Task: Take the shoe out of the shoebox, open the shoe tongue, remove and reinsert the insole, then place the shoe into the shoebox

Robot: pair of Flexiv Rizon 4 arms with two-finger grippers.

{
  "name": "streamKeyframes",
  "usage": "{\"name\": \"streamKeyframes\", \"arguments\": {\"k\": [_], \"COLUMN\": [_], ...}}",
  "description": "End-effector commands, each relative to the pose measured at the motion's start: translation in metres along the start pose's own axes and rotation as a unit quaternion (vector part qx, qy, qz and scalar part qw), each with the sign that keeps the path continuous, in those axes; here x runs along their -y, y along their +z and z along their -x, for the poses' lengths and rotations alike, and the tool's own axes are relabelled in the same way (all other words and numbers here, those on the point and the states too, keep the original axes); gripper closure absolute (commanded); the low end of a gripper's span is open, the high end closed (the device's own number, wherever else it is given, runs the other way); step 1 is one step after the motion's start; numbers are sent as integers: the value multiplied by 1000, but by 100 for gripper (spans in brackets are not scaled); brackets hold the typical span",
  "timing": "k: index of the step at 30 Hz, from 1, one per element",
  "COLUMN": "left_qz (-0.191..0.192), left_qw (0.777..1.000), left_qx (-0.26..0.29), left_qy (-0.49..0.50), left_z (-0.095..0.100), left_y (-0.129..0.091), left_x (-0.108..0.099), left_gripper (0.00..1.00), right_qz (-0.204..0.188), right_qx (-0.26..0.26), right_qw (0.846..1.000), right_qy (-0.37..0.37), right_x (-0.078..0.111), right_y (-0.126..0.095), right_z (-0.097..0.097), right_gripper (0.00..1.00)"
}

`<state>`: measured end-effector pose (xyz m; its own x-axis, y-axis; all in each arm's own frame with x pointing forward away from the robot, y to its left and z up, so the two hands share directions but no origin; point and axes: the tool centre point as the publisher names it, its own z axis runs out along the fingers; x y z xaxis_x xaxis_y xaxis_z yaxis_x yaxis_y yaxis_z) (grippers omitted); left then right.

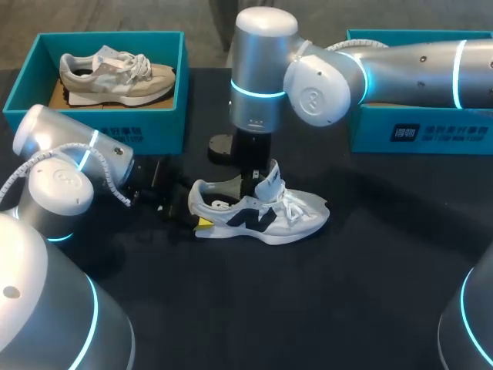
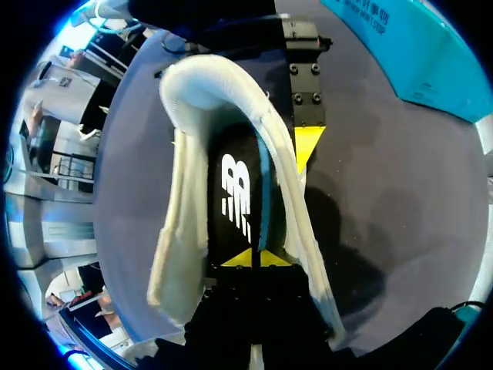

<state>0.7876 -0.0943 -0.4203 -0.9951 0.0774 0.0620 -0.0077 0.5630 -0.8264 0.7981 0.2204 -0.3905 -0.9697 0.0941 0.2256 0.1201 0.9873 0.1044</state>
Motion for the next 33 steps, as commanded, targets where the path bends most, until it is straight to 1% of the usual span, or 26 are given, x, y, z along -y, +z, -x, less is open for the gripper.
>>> {"name": "streamKeyframes", "arguments": {"k": [1, 8, 13, 17, 20, 24, 33], "left_qz": [2, 2, 2, 2, 2, 2, 2], "left_qw": [1000, 1000, 1000, 1000, 1000, 1000, 1000], "left_qx": [0, 0, 0, 0, 0, 0, 0], "left_qy": [0, 0, 0, 0, 0, 0, 0], "left_z": [0, 0, 0, 0, 0, 0, 0], "left_y": [4, 4, 4, 4, 4, 4, 4], "left_x": [-4, -4, -4, -4, -4, -4, -4], "left_gripper": [100, 100, 100, 100, 100, 100, 100], "right_qz": [12, 17, 17, 24, 36, 41, 61], "right_qx": [25, 54, 67, 77, 79, 80, 88], "right_qw": [1000, 998, 997, 997, 996, 996, 994], "right_qy": [2, 9, 16, 19, 15, 3, -4], "right_x": [11, 10, 14, 14, 9, -2, -10], "right_y": [-13, -31, -40, -47, -51, -54, -66], "right_z": [-11, -12, -7, -3, -1, 1, 6], "right_gripper": [100, 100, 100, 100, 100, 100, 100]}}
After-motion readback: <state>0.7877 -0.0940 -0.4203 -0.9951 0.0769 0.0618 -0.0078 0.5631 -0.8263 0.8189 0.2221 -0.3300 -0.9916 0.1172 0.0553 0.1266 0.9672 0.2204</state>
